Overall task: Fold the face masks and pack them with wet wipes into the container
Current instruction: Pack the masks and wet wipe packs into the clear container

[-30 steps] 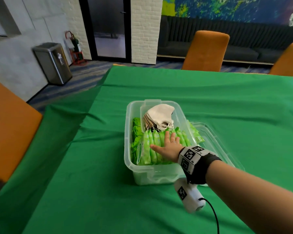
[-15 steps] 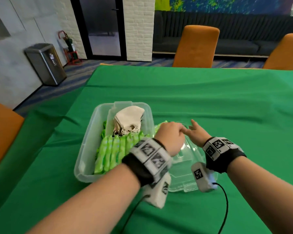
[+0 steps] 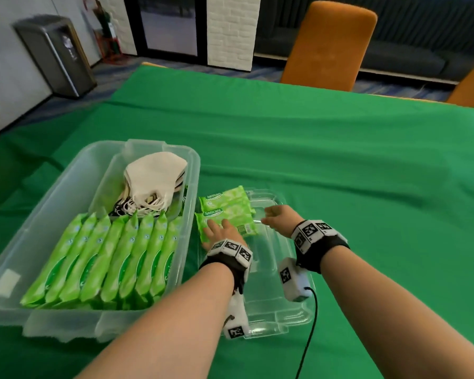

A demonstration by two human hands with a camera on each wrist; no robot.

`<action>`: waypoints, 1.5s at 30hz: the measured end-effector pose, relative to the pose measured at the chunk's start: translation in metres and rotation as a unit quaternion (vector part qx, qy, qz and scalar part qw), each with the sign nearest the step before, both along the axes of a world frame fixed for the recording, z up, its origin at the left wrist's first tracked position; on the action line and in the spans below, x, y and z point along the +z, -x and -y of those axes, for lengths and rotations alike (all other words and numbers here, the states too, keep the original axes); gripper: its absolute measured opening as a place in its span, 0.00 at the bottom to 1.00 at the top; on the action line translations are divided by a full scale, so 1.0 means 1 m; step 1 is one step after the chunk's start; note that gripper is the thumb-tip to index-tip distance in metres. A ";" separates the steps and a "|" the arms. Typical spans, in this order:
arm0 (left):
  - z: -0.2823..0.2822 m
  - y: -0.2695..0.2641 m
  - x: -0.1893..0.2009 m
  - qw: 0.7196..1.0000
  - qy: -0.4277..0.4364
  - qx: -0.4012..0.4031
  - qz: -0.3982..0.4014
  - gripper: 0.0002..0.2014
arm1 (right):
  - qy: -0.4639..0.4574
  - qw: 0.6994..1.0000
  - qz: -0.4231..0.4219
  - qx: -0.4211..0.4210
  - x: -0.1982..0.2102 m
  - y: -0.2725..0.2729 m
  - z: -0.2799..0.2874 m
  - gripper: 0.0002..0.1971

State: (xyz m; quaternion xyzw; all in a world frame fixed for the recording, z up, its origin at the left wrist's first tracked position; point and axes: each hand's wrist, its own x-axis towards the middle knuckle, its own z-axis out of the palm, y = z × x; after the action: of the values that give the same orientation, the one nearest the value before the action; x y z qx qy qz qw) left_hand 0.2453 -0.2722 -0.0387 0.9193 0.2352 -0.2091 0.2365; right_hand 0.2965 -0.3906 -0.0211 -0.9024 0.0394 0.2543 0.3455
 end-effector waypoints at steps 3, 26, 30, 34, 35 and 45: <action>-0.002 -0.006 -0.019 1.000 0.010 0.007 -0.014 0.38 | -0.020 1.000 -0.005 -0.005 -0.017 -0.017 -0.013 0.27; -0.013 -0.025 -0.027 0.995 -0.086 -0.019 0.037 0.41 | -0.232 0.965 -0.084 -0.091 -0.051 -0.025 -0.033 0.46; -0.011 -0.022 -0.015 0.992 -0.096 -0.043 0.066 0.51 | -0.282 0.951 -0.076 -0.106 -0.051 -0.015 -0.024 0.52; -0.007 -0.024 -0.004 0.985 -0.088 -0.128 0.073 0.64 | -0.305 0.946 -0.074 -0.079 -0.038 -0.009 -0.003 0.40; -0.005 -0.024 -0.002 0.983 -0.088 -0.147 0.072 0.66 | -0.305 0.947 -0.070 -0.072 -0.034 -0.008 0.003 0.38; 0.005 -0.007 0.043 0.971 -0.010 -0.205 0.120 0.44 | -0.352 0.930 0.066 -0.089 0.001 0.029 0.039 0.19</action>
State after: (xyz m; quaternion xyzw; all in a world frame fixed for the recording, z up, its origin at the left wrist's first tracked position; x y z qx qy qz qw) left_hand 0.2525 -0.2776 0.0041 0.9685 0.0134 -0.1390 0.2060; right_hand 0.2676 -0.4291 -0.0197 -0.7306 0.0044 0.1602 0.6637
